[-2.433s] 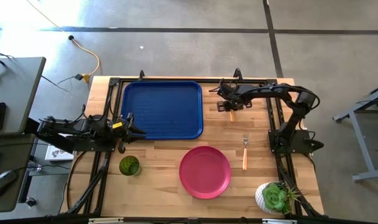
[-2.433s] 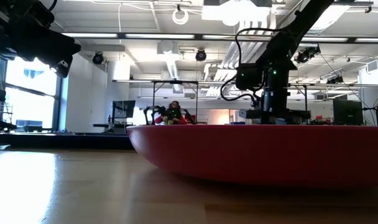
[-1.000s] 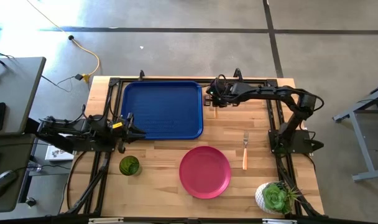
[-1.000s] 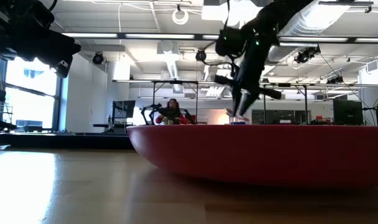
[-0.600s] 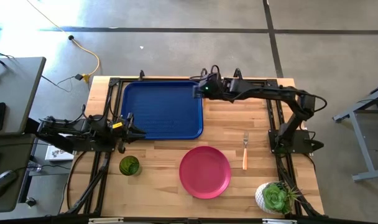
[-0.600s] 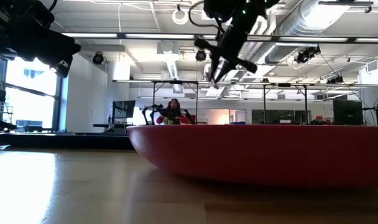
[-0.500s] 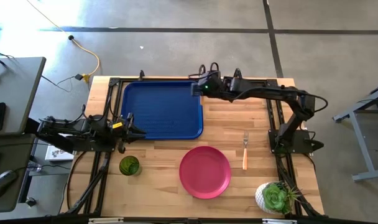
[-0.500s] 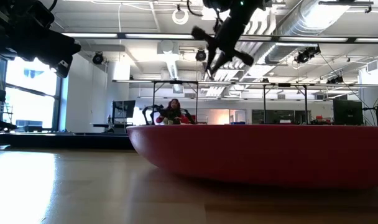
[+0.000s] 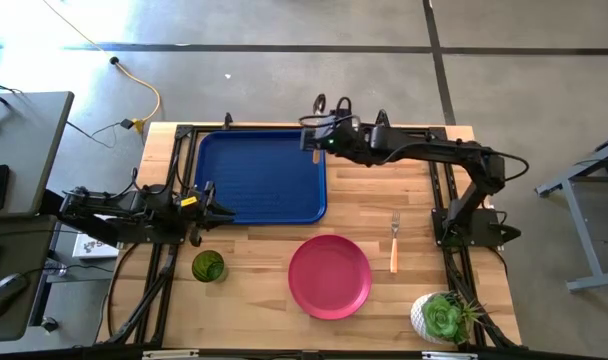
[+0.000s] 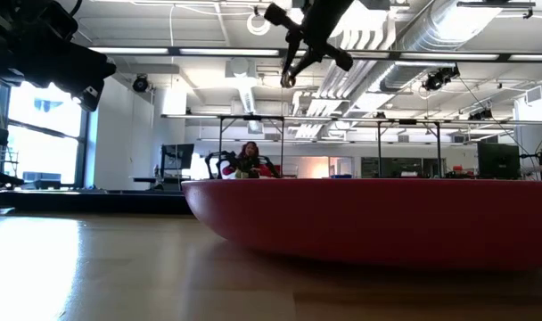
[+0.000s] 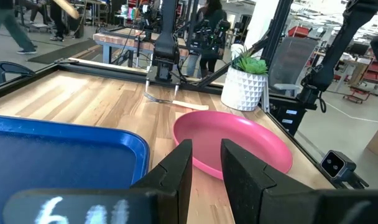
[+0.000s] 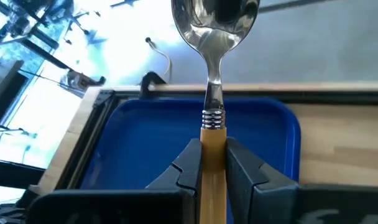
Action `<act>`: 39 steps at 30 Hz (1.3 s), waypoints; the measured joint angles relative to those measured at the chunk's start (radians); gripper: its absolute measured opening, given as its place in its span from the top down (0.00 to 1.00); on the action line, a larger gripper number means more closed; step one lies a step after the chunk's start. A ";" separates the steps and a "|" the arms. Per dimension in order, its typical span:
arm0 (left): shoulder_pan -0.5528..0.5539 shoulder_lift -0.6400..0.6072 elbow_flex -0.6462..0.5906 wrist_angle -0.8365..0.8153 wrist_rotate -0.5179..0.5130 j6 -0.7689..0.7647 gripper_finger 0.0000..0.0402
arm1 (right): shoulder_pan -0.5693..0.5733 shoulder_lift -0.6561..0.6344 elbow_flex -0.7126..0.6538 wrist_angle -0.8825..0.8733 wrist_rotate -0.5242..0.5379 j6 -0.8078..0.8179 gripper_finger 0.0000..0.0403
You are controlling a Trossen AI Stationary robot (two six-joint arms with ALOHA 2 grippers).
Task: Pick and place plate/cup/fork/spoon on tray
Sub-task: Put the brown spoon on the blue serving tray
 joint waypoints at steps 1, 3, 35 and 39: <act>0.000 0.000 0.000 0.000 0.000 0.000 0.81 | 0.001 0.014 0.000 -0.009 -0.003 0.013 0.93; 0.000 0.000 0.000 -0.001 0.000 0.000 0.81 | 0.004 0.043 -0.001 -0.011 -0.028 0.034 0.93; 0.000 0.000 0.000 -0.021 0.000 0.000 0.81 | -0.015 0.408 -0.003 -0.042 -0.317 0.262 0.93; 0.000 0.000 0.000 -0.021 0.000 0.000 0.81 | -0.021 0.430 -0.003 -0.043 -0.338 0.271 0.93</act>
